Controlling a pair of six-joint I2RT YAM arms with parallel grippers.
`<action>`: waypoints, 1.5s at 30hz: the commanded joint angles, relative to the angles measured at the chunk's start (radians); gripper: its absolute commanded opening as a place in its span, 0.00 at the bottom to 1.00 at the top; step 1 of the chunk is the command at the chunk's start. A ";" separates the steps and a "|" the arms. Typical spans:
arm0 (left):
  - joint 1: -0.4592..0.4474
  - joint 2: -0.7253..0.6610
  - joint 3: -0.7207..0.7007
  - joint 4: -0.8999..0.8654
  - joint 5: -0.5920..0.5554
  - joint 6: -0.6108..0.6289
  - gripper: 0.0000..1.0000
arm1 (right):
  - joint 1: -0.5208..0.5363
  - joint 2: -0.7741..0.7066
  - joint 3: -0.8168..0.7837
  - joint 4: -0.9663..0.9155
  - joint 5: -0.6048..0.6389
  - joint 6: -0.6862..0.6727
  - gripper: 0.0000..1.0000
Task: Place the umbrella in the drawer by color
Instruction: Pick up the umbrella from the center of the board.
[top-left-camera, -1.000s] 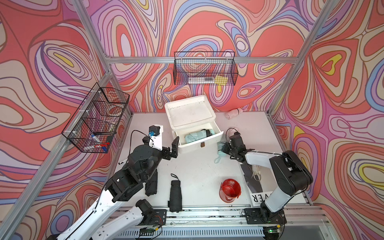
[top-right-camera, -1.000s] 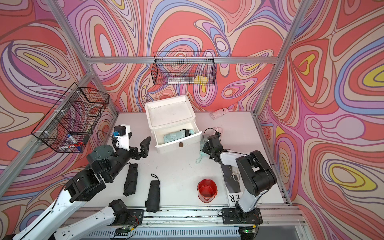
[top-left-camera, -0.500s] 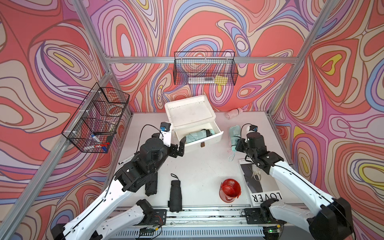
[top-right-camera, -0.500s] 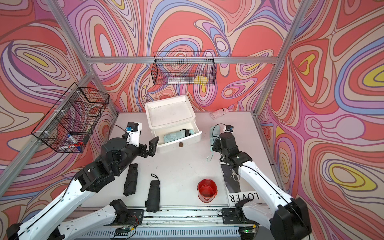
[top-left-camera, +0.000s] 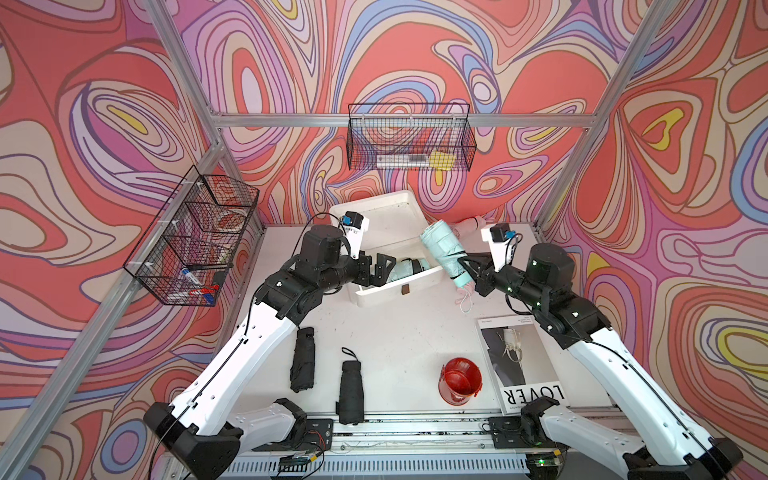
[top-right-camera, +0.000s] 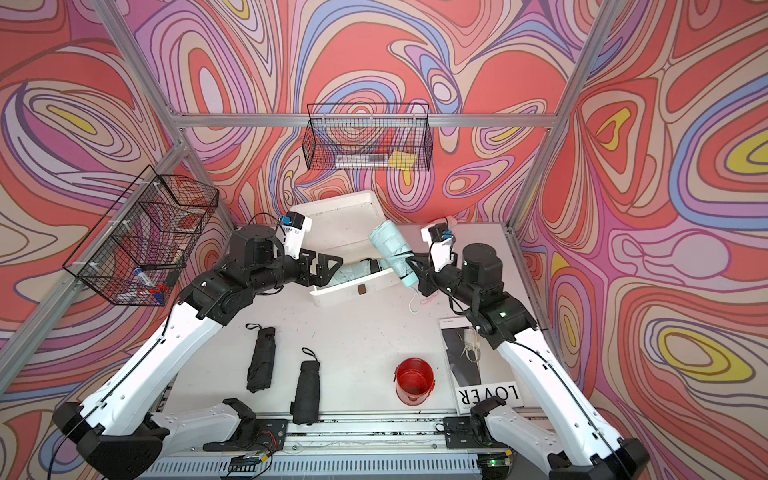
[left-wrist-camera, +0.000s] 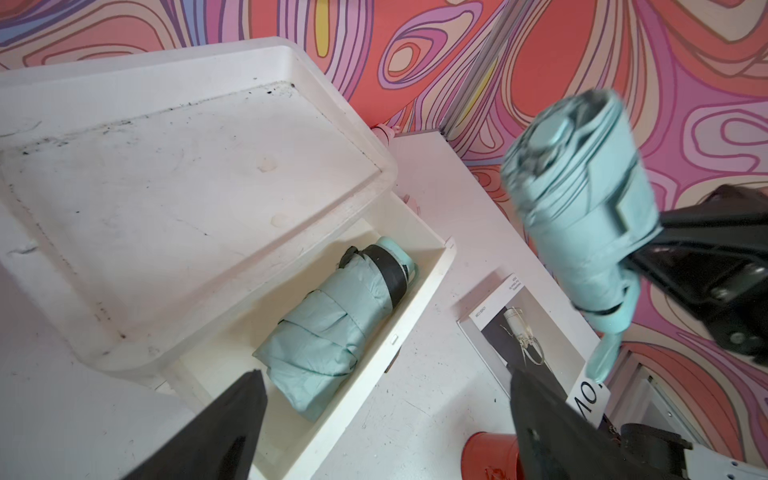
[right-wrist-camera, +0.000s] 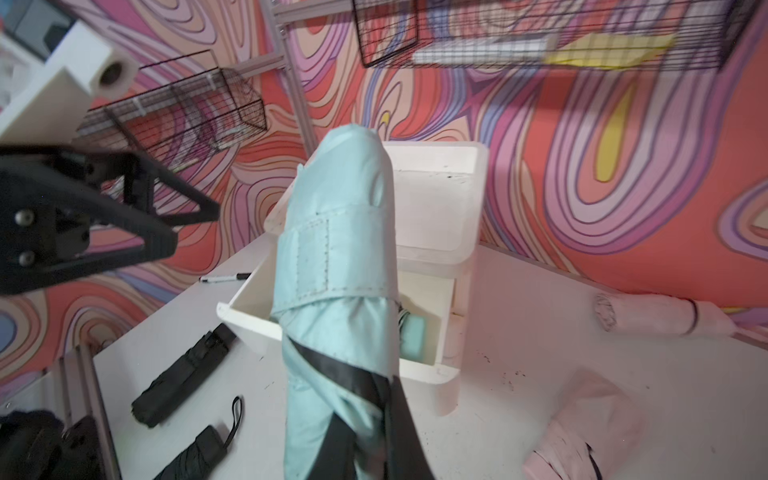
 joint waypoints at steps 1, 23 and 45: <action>0.001 -0.002 0.053 -0.110 0.079 0.027 0.95 | 0.007 0.008 -0.047 0.185 -0.189 -0.174 0.00; 0.001 0.120 0.190 -0.124 0.456 -0.043 0.00 | 0.080 0.069 0.014 0.191 -0.359 -0.205 0.07; -0.003 0.095 0.038 0.199 -0.061 -0.167 0.00 | 0.079 -0.233 -0.397 0.403 0.143 0.077 0.69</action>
